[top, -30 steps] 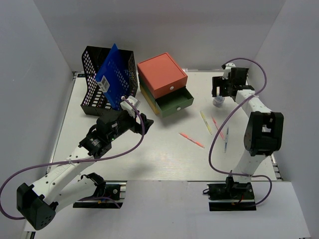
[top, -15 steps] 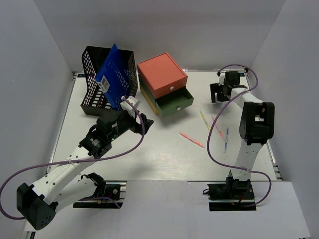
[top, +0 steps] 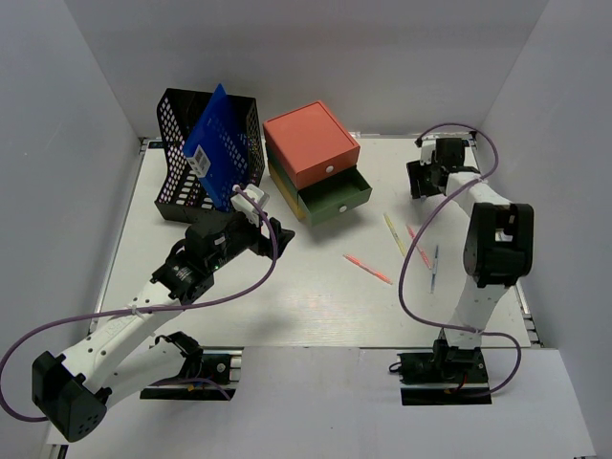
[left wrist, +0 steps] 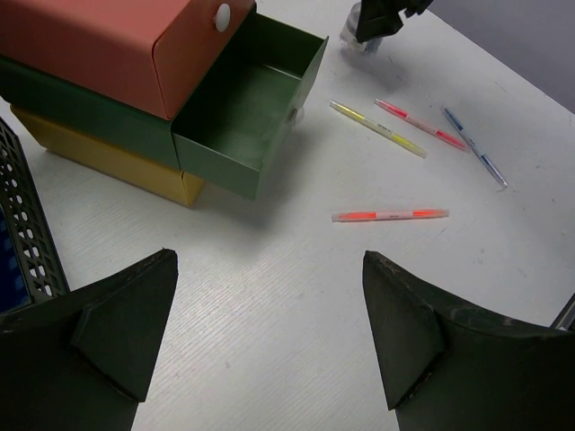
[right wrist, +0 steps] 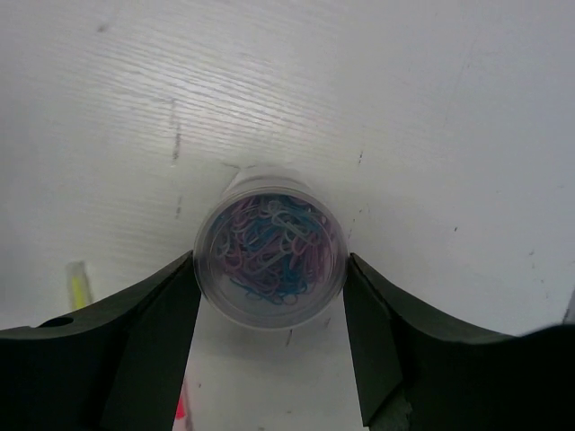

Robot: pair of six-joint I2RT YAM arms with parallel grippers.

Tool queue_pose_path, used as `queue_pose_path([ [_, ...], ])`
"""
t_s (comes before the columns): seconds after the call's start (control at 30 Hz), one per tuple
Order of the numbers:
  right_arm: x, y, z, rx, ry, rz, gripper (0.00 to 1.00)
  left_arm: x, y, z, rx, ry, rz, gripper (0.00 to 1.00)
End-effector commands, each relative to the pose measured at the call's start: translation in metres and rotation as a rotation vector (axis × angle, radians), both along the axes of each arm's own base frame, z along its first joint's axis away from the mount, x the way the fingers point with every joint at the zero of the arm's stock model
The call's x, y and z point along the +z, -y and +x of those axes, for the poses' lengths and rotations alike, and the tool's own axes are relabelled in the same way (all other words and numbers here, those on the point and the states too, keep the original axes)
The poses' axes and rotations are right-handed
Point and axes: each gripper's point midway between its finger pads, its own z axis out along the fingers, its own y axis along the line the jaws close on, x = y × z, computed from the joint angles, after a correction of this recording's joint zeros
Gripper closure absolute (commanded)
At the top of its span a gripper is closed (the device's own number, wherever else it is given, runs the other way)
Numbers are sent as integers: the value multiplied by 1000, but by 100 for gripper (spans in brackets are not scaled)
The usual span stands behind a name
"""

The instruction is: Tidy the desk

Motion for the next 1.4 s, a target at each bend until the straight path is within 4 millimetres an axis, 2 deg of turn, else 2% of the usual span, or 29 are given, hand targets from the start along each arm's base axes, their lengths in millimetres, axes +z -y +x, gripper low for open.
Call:
queue_pose_path([
  [0.0, 88, -17, 7, 126, 236, 34, 82, 6, -3, -2, -2, 24, -12, 7],
  [0.03, 113, -22, 3, 148, 293, 47, 83, 6, -2, -3, -4, 24, -12, 7],
  [0.1, 135, -39, -7, 228, 330, 111, 85, 6, -2, -3, -5, 24, -12, 7],
  [0.13, 156, -46, -15, 252, 366, 134, 86, 6, -2, -3, -5, 25, -13, 7],
  [0.23, 192, -77, -35, 361, 423, 208, 87, 6, -3, -2, -3, 25, -10, 7],
  [0.3, 210, -96, -49, 437, 449, 253, 87, 6, -3, -2, 2, 25, -11, 7],
  [0.4, 218, -132, -71, 564, 428, 310, 88, 6, -4, -2, 3, 30, -12, 7],
  [0.47, 219, -157, -84, 645, 411, 332, 88, 6, -4, -2, 6, 30, -12, 7],
  [0.5, 220, -163, -87, 662, 410, 333, 88, 6, -4, -2, 6, 29, -11, 7],
  [0.53, 219, -180, -94, 707, 404, 340, 88, 7, -4, -2, 6, 31, -13, 7],
  [0.8, 205, -230, -97, 802, 363, 306, 86, 8, -6, -2, 14, 38, -14, 7],
  [0.9, 192, -243, -96, 822, 329, 277, 85, 8, -6, -2, 11, 38, -15, 7],
  [1.07, 170, -263, -81, 844, 286, 211, 82, 7, -6, -2, 11, 35, -13, 7],
  [1.13, 171, -273, -79, 856, 287, 183, 82, 7, -6, -2, 14, 36, -12, 7],
  [1.37, 156, -278, -76, 844, 274, 117, 80, 9, -8, -2, 18, 44, -14, 7],
])
